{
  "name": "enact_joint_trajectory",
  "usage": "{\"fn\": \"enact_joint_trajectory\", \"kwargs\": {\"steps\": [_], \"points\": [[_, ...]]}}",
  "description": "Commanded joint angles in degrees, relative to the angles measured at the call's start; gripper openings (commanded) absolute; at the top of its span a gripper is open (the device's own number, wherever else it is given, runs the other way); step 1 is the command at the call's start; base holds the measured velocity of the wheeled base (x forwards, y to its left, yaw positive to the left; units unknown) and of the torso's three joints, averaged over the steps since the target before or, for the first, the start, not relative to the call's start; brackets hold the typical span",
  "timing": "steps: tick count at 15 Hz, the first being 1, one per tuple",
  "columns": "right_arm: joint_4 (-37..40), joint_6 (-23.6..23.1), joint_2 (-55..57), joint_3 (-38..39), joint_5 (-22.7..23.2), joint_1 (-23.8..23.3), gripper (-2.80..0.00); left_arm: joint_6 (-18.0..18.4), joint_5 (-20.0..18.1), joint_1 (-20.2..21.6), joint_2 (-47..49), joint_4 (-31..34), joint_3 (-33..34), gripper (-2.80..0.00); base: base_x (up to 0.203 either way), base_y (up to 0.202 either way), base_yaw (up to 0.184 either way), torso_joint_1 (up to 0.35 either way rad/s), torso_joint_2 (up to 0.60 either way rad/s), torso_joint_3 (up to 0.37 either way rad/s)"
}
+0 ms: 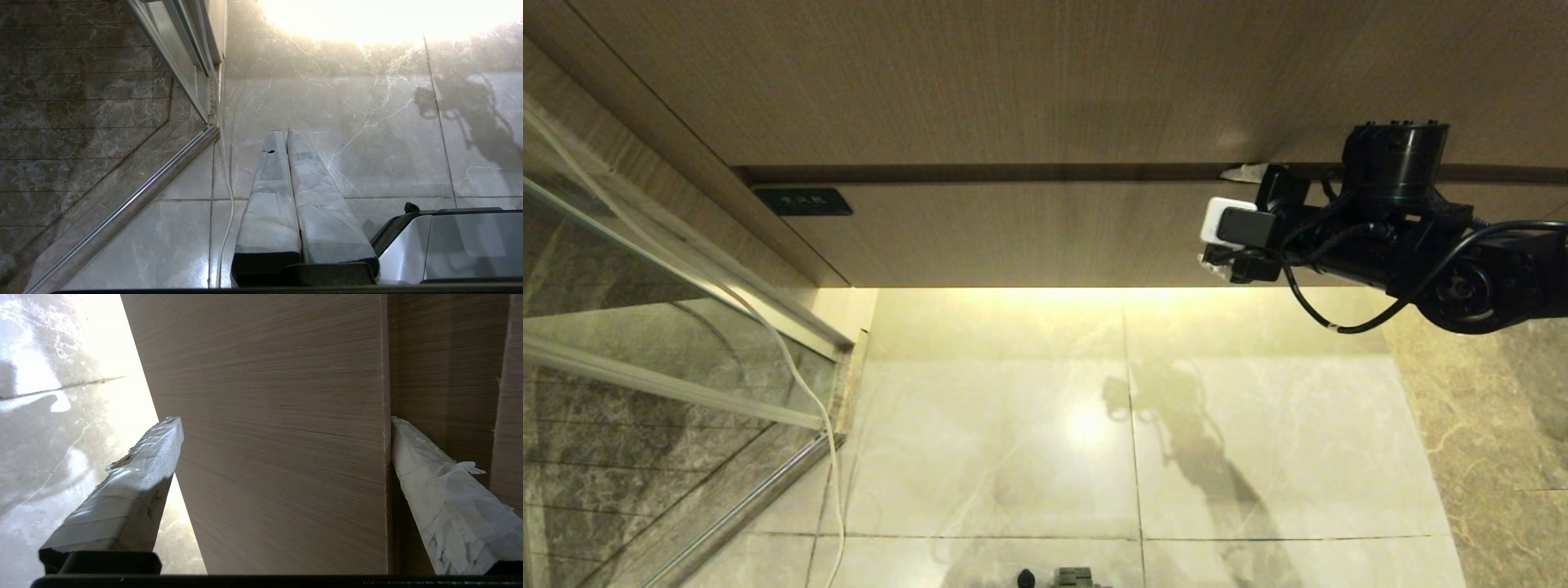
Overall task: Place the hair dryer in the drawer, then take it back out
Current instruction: Pull open the drawer
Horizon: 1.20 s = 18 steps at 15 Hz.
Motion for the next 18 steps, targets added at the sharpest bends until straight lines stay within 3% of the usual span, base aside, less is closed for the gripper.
{"fn": "enact_joint_trajectory", "kwargs": {"steps": [1, 7, 11, 18], "points": [[-0.25, -0.54, 1.69, -0.82, 0.12, -0.41, 0.00, -0.01, 0.01, 0.05, -0.02, 0.00, -0.02, -2.80, 0.000, 0.000, 0.000, 0.000, 0.00, 0.000], [1.52, -1.56, 3.50, -2.44, 0.15, -1.41, 0.00, -0.01, 0.01, 0.05, -0.02, 0.00, -0.04, -2.80, 0.000, 0.000, 0.000, 0.000, 0.00, 0.000], [13.49, -1.01, 1.79, -2.35, 0.17, -1.91, 0.00, -0.01, 0.01, -0.03, -0.02, 0.00, 0.00, -2.80, 0.000, 0.000, 0.000, 0.000, 0.00, 0.000], [19.14, -0.71, -1.08, 0.08, -0.51, -2.22, 0.00, -0.01, 0.01, 0.05, -0.02, 0.00, -0.01, -2.80, 0.000, 0.000, 0.000, 0.000, 0.00, 0.000]]}}
